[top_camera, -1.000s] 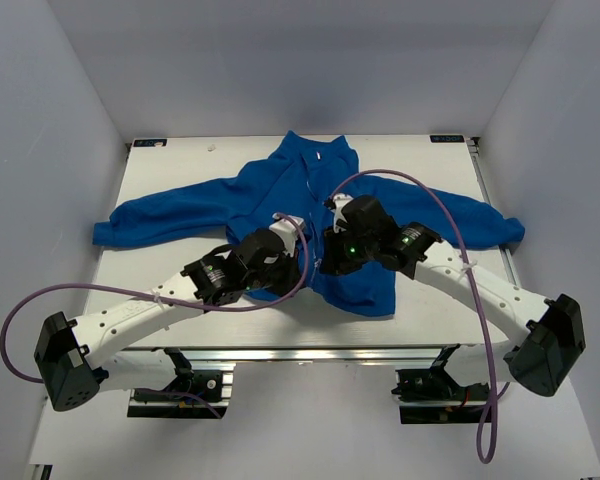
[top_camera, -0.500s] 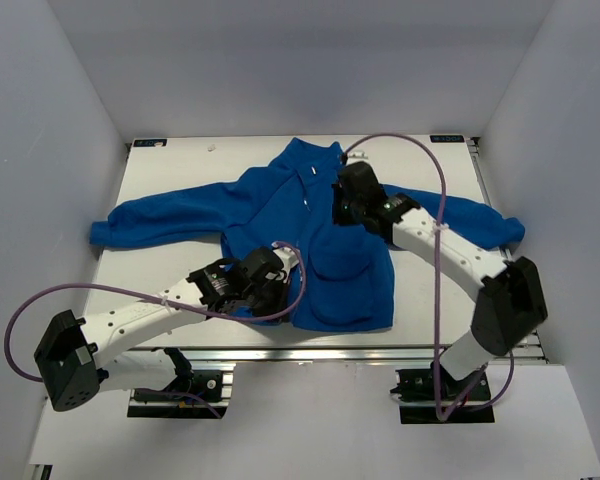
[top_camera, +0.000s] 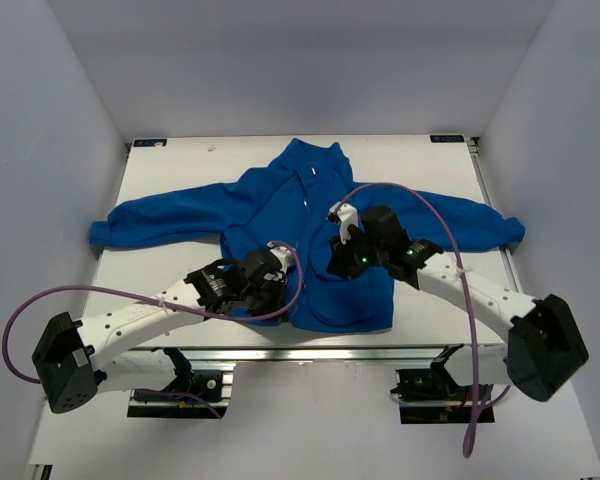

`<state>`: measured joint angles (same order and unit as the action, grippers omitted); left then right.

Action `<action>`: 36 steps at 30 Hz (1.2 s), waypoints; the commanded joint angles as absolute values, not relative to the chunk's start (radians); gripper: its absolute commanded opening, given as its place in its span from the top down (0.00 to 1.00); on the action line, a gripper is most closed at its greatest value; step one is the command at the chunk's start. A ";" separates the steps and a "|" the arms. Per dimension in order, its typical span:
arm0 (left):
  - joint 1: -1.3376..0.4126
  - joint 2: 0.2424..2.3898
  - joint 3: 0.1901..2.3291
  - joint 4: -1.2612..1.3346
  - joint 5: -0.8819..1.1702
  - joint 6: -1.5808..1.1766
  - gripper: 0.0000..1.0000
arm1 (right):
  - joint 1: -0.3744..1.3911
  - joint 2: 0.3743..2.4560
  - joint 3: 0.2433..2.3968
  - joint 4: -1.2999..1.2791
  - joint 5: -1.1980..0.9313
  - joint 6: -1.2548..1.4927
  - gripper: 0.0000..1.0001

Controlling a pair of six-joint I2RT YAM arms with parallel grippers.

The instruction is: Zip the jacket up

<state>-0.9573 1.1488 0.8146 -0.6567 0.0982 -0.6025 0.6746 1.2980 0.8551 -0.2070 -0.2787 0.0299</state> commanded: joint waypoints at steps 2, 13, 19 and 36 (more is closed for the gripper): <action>-0.960 1.089 0.882 -0.698 0.078 -0.614 1.00 | 0.721 1.241 0.804 -0.121 -0.384 -0.031 0.69; -0.960 1.080 0.939 -0.709 0.090 -0.617 1.00 | 0.957 1.310 0.827 -0.011 0.039 0.069 0.40; -0.960 1.071 0.945 -0.713 0.091 -0.615 1.00 | 0.985 1.339 0.844 -0.011 0.262 0.140 0.46; -0.962 1.095 0.940 -0.707 0.107 -0.597 1.00 | 1.026 1.355 0.818 0.052 0.077 0.005 0.45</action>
